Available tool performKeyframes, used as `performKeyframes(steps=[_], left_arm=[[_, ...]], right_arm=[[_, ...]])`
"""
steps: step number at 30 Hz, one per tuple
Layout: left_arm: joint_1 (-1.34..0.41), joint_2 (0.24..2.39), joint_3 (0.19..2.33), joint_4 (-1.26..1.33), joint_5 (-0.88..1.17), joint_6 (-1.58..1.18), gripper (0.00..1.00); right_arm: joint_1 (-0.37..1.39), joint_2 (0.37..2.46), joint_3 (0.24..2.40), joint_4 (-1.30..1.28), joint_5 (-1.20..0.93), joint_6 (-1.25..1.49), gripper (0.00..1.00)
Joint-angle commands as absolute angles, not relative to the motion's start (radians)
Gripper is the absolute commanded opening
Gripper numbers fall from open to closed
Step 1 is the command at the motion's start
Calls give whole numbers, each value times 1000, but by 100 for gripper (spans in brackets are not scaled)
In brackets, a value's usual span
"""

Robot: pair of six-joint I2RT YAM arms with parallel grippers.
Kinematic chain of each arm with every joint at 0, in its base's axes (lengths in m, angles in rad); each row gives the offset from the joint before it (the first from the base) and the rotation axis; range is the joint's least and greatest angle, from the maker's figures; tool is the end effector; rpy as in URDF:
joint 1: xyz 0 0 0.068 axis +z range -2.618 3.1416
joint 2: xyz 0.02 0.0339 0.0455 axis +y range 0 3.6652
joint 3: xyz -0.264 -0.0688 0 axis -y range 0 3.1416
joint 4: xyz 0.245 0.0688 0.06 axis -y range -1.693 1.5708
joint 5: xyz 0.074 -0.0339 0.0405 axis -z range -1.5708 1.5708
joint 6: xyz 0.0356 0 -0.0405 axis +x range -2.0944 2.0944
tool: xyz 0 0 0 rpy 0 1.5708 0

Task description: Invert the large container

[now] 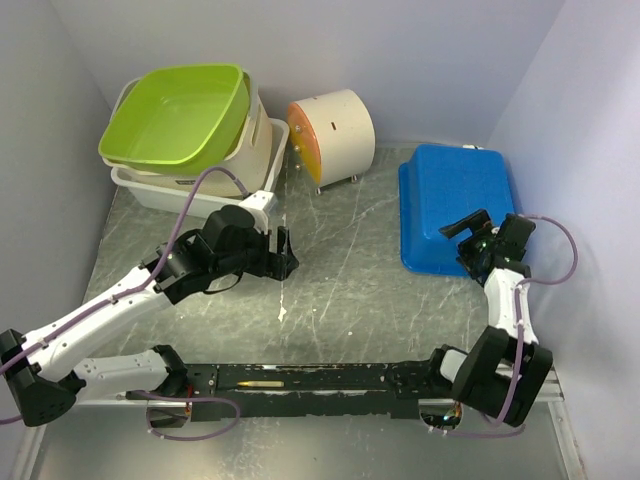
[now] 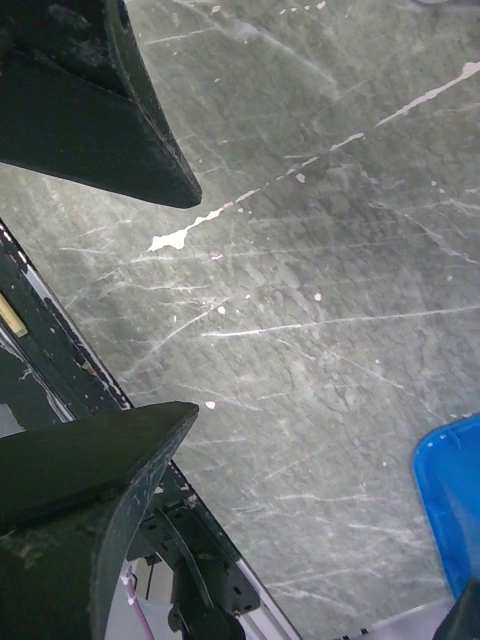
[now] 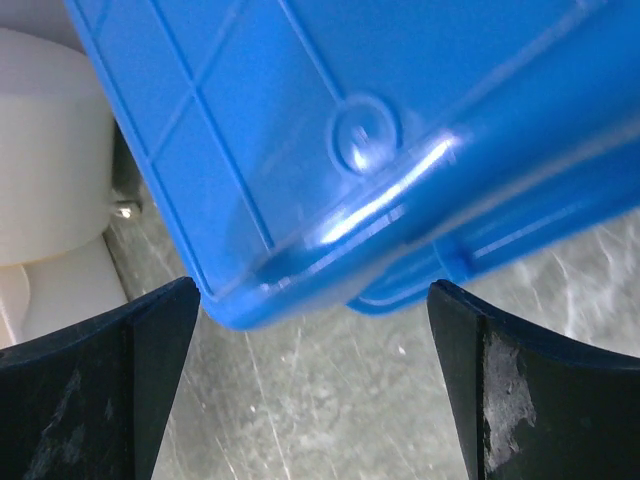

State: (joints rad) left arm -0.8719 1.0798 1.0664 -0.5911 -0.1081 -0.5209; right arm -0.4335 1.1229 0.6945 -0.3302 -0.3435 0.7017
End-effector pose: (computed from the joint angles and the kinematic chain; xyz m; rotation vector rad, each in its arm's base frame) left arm 0.1518 -0.1746 0.3409 0.3301 2.2276 -0.6641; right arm 0.2151 -0.0864 0.2303 1.1052 2.0564 0.5341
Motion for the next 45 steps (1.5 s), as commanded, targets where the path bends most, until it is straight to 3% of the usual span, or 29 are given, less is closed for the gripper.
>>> performKeyframes(steps=[1, 9, 21, 28, 35, 45], left_arm=[[-867, 1043, 1145, -599, -102, -502, 90], [-868, 1052, 1154, -624, -110, -494, 91], [-868, 1056, 1239, -684, -158, -466, 91], [-867, 1108, 1382, -763, -272, -389, 94], [-800, 1352, 1823, -993, -489, -305, 97], [-508, 1532, 2094, -942, -293, -188, 95]], right_arm=[[-443, 1197, 726, -100, -370, 717, 100], [-430, 1450, 886, -40, -373, 697, 100], [-331, 1657, 1095, -69, -323, 674, 100], [-309, 1442, 1015, -109, -256, 689, 100], [-235, 1199, 956, -258, -218, 632, 100], [-199, 1043, 969, -406, -226, 606, 100]])
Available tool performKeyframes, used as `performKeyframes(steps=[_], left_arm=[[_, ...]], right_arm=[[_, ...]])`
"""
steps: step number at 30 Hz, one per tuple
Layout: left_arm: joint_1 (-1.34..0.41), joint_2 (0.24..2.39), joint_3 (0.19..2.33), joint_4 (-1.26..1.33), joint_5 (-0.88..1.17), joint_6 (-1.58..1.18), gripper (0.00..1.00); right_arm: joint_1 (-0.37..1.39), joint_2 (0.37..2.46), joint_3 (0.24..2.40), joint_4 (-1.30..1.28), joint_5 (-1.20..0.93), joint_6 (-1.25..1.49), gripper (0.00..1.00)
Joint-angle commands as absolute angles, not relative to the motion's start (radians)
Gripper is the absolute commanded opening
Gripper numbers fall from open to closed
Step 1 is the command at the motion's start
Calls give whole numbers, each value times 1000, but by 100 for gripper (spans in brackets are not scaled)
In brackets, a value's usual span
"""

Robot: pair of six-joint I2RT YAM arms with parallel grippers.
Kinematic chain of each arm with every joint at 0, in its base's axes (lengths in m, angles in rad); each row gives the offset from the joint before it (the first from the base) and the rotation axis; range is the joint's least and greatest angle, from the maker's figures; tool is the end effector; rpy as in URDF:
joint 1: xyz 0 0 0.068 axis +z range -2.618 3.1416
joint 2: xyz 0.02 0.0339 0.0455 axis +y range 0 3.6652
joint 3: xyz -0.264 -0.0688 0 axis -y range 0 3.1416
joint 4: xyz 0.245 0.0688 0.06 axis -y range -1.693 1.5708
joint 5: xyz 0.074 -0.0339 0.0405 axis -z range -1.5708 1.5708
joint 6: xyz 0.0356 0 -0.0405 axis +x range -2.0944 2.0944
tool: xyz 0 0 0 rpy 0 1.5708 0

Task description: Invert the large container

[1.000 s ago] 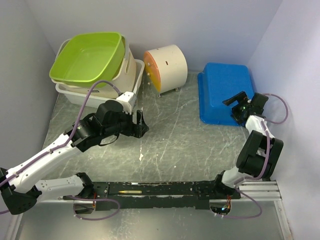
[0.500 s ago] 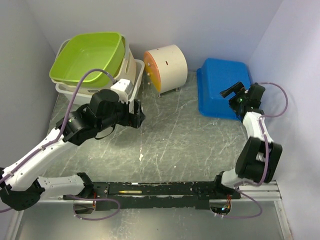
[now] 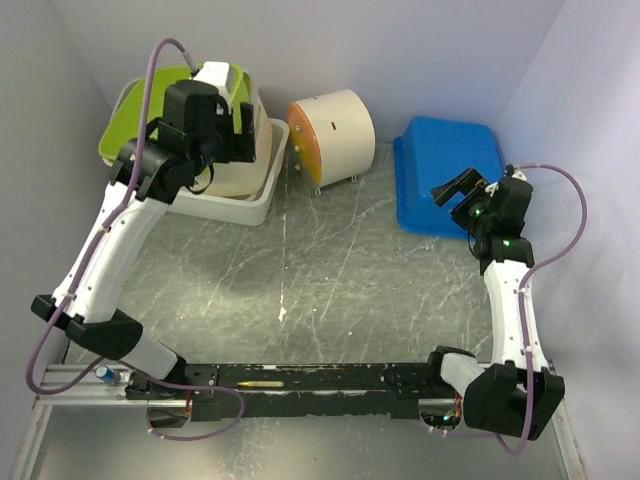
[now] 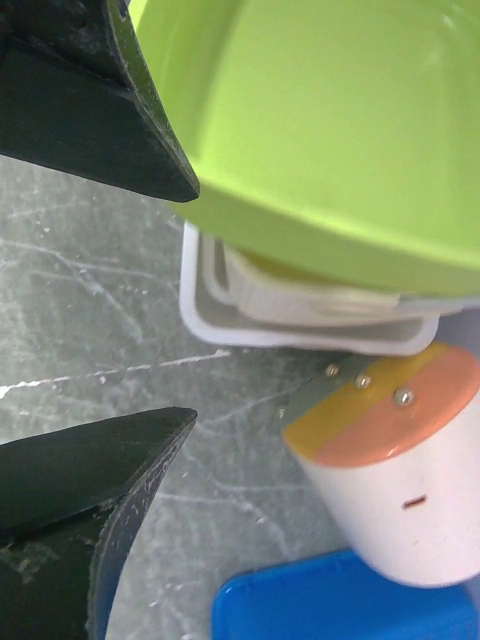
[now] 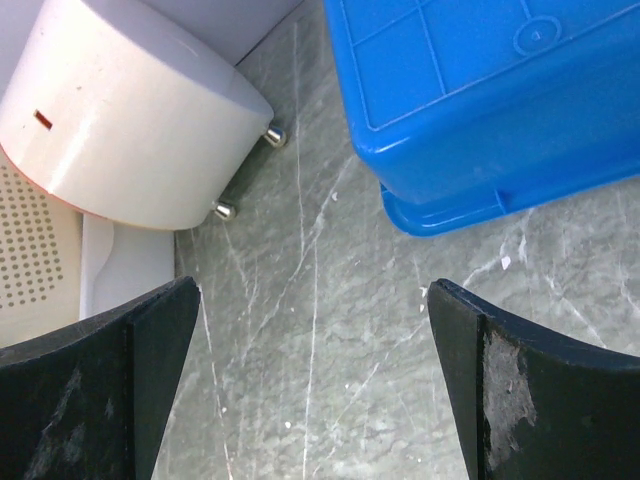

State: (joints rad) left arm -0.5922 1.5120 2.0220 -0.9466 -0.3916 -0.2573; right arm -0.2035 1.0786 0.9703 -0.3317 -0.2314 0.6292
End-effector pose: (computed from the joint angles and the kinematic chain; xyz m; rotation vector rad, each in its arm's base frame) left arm 0.2448 -0.1483 0.5038 0.0826 1.9741 -0.1602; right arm 0.2402 -0.0412 0.3331 0.6837 1.9160 0.5024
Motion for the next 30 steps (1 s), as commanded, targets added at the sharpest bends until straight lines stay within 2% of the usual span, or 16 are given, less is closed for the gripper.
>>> performKeyframes(steps=[1, 8, 13, 18, 21, 26, 30], left_arm=[[-478, 1535, 2100, -926, -264, -181, 95], [-253, 1591, 2081, -851, 30, -147, 95], [-241, 1626, 2065, -830, 147, -124, 94], [-241, 1632, 2046, -819, 238, -118, 86], [-241, 1628, 2023, -805, 247, -122, 75], [-241, 1610, 2023, -801, 237, -121, 43], [-240, 1579, 2032, -783, 214, -121, 21]], right_arm=[[-199, 1041, 971, -414, -229, 606, 100], [-197, 1039, 950, -423, -251, 615, 100], [-196, 1034, 951, -433, -256, 611, 100], [-196, 1031, 954, -447, -254, 606, 100], [-196, 1028, 953, -447, -261, 611, 100], [-196, 1022, 946, -440, -280, 621, 100], [-196, 1028, 965, -448, -286, 624, 100]])
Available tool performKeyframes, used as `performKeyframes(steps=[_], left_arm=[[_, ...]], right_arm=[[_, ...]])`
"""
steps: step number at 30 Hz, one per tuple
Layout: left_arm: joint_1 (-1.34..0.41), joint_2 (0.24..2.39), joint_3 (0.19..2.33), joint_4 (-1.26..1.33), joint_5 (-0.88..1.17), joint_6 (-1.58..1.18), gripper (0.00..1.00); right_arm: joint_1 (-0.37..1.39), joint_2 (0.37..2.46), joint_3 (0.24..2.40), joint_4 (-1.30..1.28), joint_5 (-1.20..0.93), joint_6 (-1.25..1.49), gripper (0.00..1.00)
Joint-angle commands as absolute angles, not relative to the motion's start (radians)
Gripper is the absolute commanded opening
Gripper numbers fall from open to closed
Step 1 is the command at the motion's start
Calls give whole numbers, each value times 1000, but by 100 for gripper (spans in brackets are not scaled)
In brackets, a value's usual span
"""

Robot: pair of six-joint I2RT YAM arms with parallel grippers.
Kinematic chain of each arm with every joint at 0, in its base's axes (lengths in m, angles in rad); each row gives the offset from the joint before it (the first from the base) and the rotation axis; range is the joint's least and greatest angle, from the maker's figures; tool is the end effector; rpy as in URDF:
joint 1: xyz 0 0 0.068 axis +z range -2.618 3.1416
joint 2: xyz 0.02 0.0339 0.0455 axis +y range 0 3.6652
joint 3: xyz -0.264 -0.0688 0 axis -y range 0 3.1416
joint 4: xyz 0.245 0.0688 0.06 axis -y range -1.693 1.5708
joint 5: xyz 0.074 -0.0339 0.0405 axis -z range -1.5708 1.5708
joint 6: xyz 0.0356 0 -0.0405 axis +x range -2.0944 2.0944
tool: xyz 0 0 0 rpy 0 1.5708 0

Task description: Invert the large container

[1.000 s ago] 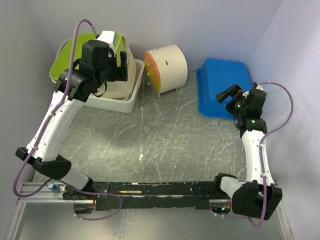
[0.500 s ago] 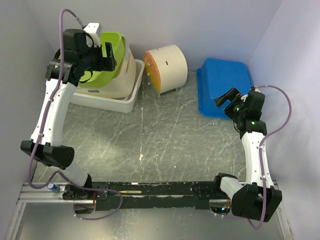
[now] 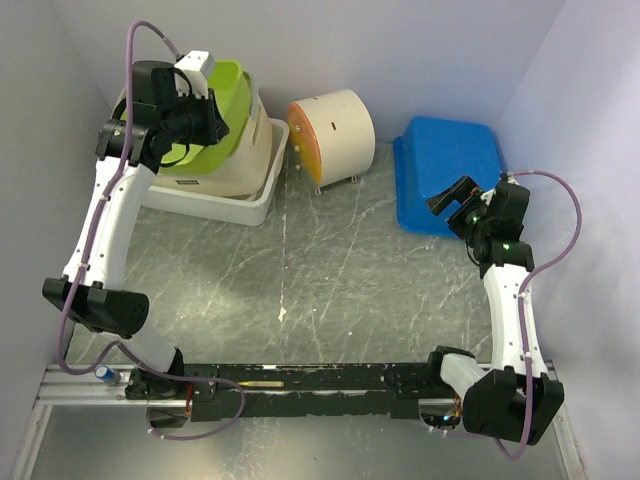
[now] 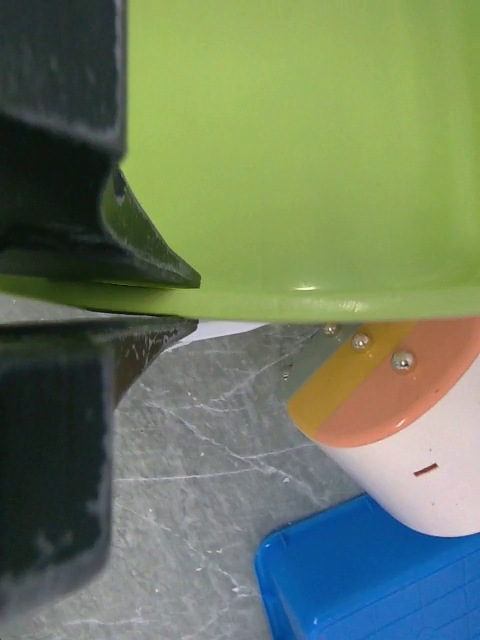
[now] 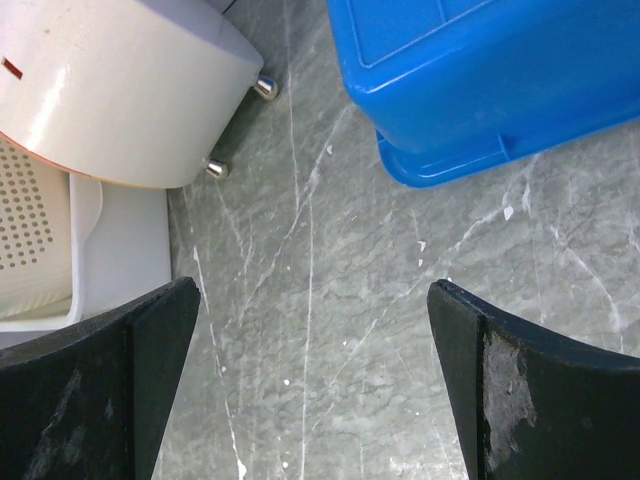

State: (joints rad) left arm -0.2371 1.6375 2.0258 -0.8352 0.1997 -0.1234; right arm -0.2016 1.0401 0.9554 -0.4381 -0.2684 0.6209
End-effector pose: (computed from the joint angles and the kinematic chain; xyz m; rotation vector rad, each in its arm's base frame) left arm 0.3287 -0.0867 0.4781 0.2433 2.0200 -0.4294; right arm 0.2267 -0.0367 0.3262 0.6930 2.0010 0.5327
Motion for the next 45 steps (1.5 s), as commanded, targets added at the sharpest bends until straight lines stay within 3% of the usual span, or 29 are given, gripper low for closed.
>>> performKeyframes(steps=[1, 3, 15, 25, 32, 37, 40, 42, 45], left_arm=[[-241, 1574, 2041, -782, 210, -122, 16], [-241, 1560, 2054, -772, 198, -121, 7], [-240, 1422, 2193, -727, 241, -177, 7], [-241, 1284, 2195, -567, 580, -455, 7], [-241, 1168, 1920, -228, 873, -800, 7], [-242, 1087, 1610, 130, 985, -1115, 7], [-275, 1049, 1491, 195, 985, -1181, 7], [-373, 1036, 1388, 283, 940, -1233, 7], [-687, 1070, 1310, 259, 782, -1135, 7]], right_arm=[[-196, 1027, 971, -452, -285, 623, 100], [-196, 1021, 978, -457, -281, 621, 100], [-196, 967, 970, -487, -269, 624, 100], [-196, 934, 1029, -542, -256, 610, 100], [-196, 892, 1148, -666, -95, 596, 100], [-196, 869, 1234, -712, -6, 615, 100], [-196, 857, 1283, -734, 36, 623, 100], [-196, 850, 1316, -745, 66, 627, 100], [-196, 852, 1356, -752, 106, 629, 100]])
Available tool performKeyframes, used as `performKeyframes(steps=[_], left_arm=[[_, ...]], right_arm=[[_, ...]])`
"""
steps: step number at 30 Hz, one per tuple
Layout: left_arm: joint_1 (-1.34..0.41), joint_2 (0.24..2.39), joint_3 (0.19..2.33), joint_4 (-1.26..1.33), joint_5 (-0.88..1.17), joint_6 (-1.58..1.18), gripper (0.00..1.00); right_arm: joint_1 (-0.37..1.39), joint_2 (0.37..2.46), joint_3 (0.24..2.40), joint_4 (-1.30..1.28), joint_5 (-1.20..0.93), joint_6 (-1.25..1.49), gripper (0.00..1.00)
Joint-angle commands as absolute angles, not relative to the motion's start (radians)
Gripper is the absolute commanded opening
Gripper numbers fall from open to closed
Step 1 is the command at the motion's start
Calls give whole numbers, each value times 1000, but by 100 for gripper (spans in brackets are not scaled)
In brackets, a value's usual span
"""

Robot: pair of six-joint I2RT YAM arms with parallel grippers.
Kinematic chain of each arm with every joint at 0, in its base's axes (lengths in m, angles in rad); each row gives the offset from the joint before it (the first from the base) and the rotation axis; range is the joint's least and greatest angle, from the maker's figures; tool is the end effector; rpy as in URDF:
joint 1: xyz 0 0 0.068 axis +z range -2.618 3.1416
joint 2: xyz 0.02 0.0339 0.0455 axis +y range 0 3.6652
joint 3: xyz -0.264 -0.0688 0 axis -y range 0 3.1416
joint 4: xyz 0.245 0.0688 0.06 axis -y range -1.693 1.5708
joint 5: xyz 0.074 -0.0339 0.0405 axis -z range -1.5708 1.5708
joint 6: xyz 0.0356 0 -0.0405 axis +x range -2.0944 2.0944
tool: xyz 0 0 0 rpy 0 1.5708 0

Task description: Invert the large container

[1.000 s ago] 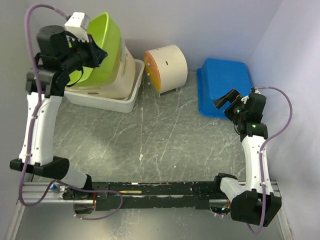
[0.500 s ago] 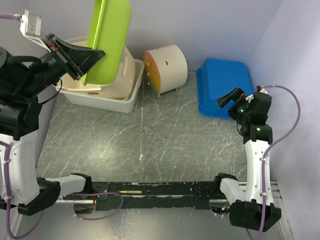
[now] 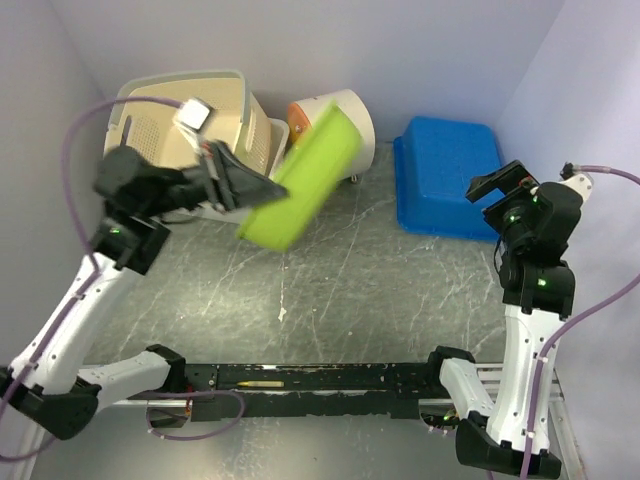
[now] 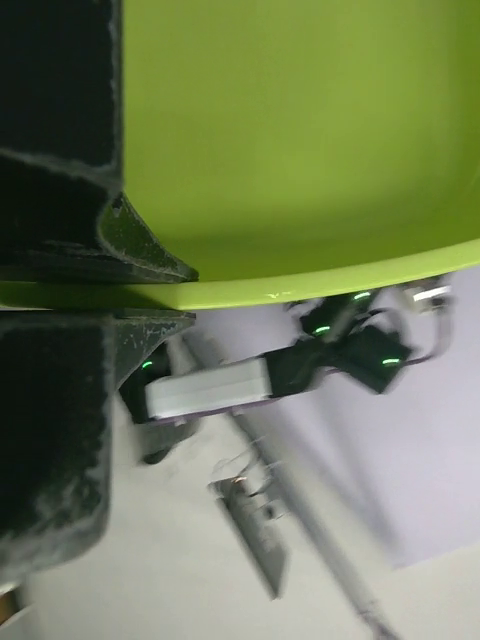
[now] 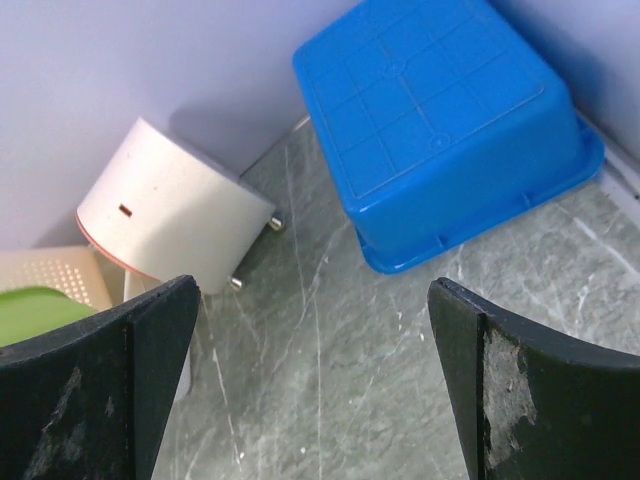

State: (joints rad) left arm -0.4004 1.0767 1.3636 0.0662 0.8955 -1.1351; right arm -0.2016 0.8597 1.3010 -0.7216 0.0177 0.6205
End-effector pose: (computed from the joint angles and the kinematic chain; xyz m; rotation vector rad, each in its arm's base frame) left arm 0.1762 -0.1048 0.5061 0.3771 1.5691 -1.7831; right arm 0.1458 -0.0304 0.4421 0.7545 1.7001 0.2750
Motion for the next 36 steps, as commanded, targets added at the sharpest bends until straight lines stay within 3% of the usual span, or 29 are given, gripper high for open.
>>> performKeyframes(steps=[1, 4, 14, 36], left_arm=[[-776, 1093, 1308, 229, 734, -1084, 7], [-916, 1165, 1262, 297, 679, -1070, 7], [-926, 1209, 1089, 495, 582, -1199, 7], [-764, 1246, 680, 1058, 394, -1718, 7]], right_arm=[[-196, 854, 1368, -754, 112, 628, 100], [-196, 856, 1407, -769, 127, 622, 100], [-182, 847, 1529, -826, 214, 591, 100], [-133, 858, 1440, -766, 207, 565, 100]])
